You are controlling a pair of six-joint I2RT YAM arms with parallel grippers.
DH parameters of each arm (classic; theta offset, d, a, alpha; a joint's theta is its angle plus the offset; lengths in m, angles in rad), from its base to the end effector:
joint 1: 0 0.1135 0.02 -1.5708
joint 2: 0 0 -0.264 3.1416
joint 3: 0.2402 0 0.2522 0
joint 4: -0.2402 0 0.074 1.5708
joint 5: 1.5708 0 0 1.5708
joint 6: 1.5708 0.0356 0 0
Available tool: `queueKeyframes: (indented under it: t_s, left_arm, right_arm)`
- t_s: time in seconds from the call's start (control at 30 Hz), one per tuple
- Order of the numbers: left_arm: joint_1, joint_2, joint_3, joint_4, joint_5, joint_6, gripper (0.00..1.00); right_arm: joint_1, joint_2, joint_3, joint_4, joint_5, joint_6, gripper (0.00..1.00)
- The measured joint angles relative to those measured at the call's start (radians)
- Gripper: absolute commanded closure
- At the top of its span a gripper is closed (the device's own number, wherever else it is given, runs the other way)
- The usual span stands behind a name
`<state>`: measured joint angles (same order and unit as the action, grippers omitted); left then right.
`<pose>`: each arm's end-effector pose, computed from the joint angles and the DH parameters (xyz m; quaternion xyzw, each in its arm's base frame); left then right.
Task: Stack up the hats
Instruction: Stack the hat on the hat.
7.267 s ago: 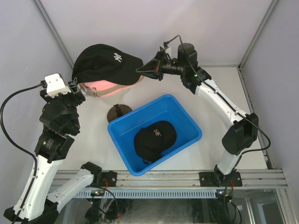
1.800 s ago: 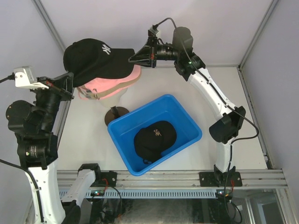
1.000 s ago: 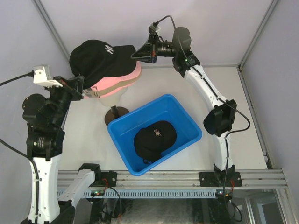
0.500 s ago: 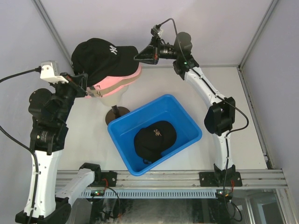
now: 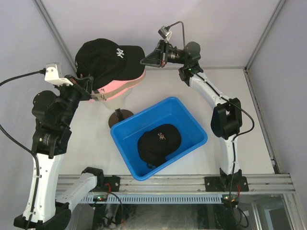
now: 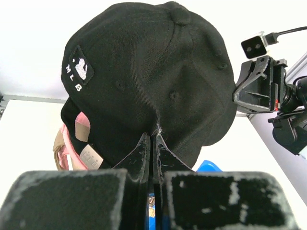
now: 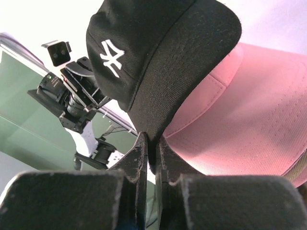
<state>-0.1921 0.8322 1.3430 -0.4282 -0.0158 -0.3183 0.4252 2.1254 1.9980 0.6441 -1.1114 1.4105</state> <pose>0.1335 -0.0254 0.4898 -0.0485 0.6756 -0.1805 0.7132 0.4311 0.2302 0.4107 -0.1996 0.5921 0.7444 0.2353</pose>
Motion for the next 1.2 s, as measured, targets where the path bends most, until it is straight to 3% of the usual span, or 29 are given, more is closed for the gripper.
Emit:
queueKeyframes:
  t_s: [0.23, 0.5, 1.07, 1.2]
  left_arm:
    - [-0.004, 0.006, -0.006, 0.000, -0.008, -0.011, 1.00]
    - [-0.008, 0.005, -0.016, 0.007, -0.012, -0.012, 1.00]
    - [-0.008, 0.005, -0.025, 0.016, -0.035, -0.011, 1.00]
    - [-0.008, 0.005, -0.027, 0.015, -0.043, -0.011, 1.00]
  right_arm:
    - [-0.010, 0.008, -0.004, 0.123, 0.002, -0.001, 1.00]
    - [-0.011, -0.015, -0.053, 0.053, 0.003, 0.000, 1.00]
    - [-0.005, -0.147, -0.089, -0.422, 0.060, -0.021, 1.00]
    - [0.005, -0.211, -0.174, -0.476, 0.111, -0.021, 1.00]
